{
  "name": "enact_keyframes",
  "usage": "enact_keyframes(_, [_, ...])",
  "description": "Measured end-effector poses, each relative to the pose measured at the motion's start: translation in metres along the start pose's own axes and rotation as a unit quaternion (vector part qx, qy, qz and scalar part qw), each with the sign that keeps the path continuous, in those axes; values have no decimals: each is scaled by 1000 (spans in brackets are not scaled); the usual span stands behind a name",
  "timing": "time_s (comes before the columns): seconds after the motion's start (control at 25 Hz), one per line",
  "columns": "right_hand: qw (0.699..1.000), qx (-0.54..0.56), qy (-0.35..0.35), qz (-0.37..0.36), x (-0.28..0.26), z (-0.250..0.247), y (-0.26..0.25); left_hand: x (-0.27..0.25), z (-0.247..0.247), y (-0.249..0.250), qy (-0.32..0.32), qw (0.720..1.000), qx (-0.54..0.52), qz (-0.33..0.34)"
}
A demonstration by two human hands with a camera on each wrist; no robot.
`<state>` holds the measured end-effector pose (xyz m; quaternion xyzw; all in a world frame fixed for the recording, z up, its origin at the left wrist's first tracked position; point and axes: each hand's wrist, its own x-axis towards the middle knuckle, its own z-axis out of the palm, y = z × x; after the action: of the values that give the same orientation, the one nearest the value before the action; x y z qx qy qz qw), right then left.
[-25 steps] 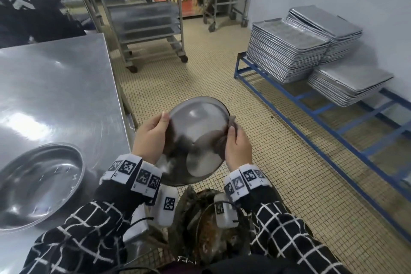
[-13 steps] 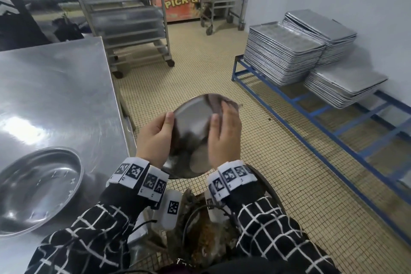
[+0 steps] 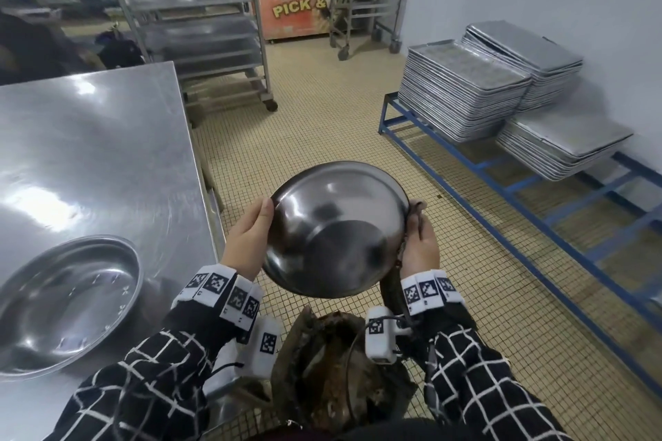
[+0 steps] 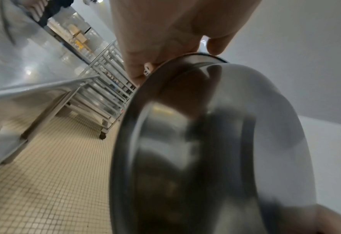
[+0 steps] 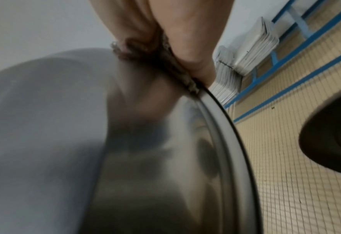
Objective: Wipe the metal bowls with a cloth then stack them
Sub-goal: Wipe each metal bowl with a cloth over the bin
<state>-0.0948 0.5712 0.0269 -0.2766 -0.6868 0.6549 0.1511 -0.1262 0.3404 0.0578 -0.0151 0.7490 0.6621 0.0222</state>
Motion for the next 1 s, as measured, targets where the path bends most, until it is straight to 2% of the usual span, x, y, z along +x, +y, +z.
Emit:
enact_keyframes(0.16, [987,-109,-47,-107,11,-7,-7,6,-2,2,-53,993,94,55])
enact_keyframes(0.24, [968,-176,-87,-159,17,-3,-12,5,1,7,-83,984,142,74])
enact_keyframes(0.32, [946,-226,-113,-205,19,2,-16,3,5,9,-75,981,160,80])
enact_keyframes(0.4, [930,-247,-97,-253,18,9,-20,3,7,9,-45,987,143,62])
enact_keyframes(0.56, [918,-183,-20,-352,-4,32,-31,6,10,6,-19,986,161,47])
enact_keyframes(0.6, [903,-201,-22,-379,-15,42,-30,8,12,7,-13,986,162,47])
enact_keyframes(0.72, [824,-339,-51,-451,-43,70,-17,11,17,13,5,993,109,35])
enact_keyframes(0.76, [815,-359,-56,-451,-44,72,-13,12,18,14,12,996,86,26])
enact_keyframes(0.8, [825,-357,-45,-435,-40,70,-11,13,17,13,19,997,68,14])
enact_keyframes(0.84, [852,-339,-28,-397,-32,67,-8,15,15,12,26,998,52,2])
enact_keyframes(0.92, [938,-239,-6,-249,-14,58,-3,16,9,9,46,999,13,-21])
enact_keyframes(0.96, [967,-186,-6,-174,-3,53,2,17,6,8,57,998,-4,-32])
enact_keyframes(1.0, [979,-162,-9,-124,3,50,5,19,4,7,67,997,-14,-38])
